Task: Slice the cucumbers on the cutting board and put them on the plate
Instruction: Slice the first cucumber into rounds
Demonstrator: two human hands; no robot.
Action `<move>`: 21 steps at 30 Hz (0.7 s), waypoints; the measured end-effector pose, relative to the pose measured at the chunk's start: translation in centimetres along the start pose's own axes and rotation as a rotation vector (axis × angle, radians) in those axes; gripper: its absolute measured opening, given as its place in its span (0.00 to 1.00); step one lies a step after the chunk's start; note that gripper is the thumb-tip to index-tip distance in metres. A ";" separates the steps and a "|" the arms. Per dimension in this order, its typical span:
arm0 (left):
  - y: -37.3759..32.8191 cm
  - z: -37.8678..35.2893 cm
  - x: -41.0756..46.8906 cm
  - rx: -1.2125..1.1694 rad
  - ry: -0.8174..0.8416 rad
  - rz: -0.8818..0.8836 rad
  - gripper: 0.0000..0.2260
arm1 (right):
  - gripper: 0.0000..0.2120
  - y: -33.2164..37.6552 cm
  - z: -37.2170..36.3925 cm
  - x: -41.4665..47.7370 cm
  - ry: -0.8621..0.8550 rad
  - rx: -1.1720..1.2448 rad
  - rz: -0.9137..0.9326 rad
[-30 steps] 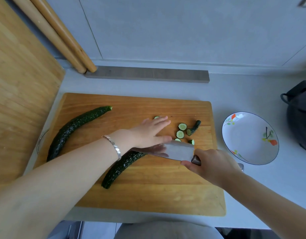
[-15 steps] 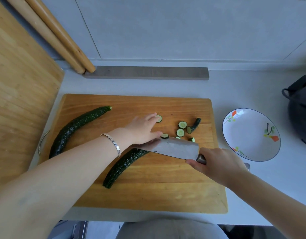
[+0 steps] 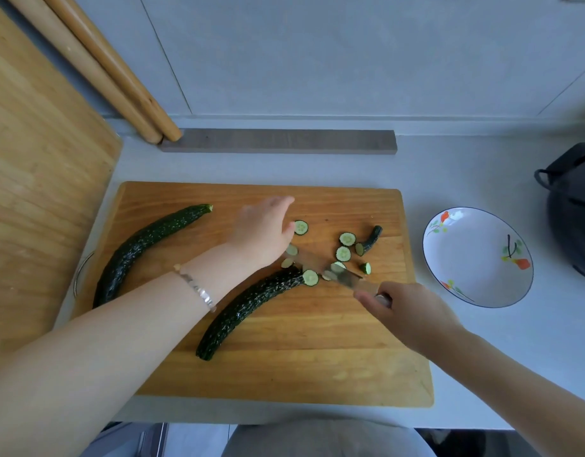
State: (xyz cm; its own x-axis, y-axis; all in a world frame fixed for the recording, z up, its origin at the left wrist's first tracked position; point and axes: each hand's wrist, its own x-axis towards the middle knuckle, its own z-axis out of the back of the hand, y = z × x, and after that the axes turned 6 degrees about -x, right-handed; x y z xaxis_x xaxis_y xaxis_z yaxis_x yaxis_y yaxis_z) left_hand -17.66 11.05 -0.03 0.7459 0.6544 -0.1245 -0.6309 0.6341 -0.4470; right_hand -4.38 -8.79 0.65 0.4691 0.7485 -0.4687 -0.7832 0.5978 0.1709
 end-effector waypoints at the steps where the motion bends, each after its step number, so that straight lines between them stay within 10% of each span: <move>1: -0.2 0.5 -0.7 -0.058 -0.156 -0.055 0.18 | 0.26 0.2 -0.3 0.1 0.019 0.144 -0.046; 5: 1.2 -1.1 -4.8 -0.066 -0.535 -0.279 0.08 | 0.27 1.9 -1.0 0.5 0.177 0.718 -0.246; 12: 4.7 -7.9 -8.3 0.096 -0.048 0.033 0.28 | 0.28 3.9 -1.5 0.9 0.270 0.812 -0.258; 21: 7.9 -7.0 -10.4 0.098 -0.068 0.087 0.23 | 0.27 6.0 -1.2 2.4 0.374 0.617 -0.114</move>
State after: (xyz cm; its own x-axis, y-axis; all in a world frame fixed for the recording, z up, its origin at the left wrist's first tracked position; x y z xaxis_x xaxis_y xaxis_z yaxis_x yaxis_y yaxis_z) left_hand -28.89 6.37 -8.49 0.6736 0.7327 -0.0971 -0.7126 0.6089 -0.3485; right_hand -8.47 -3.72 -0.54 0.2770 0.5896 -0.7587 -0.3138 0.8018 0.5086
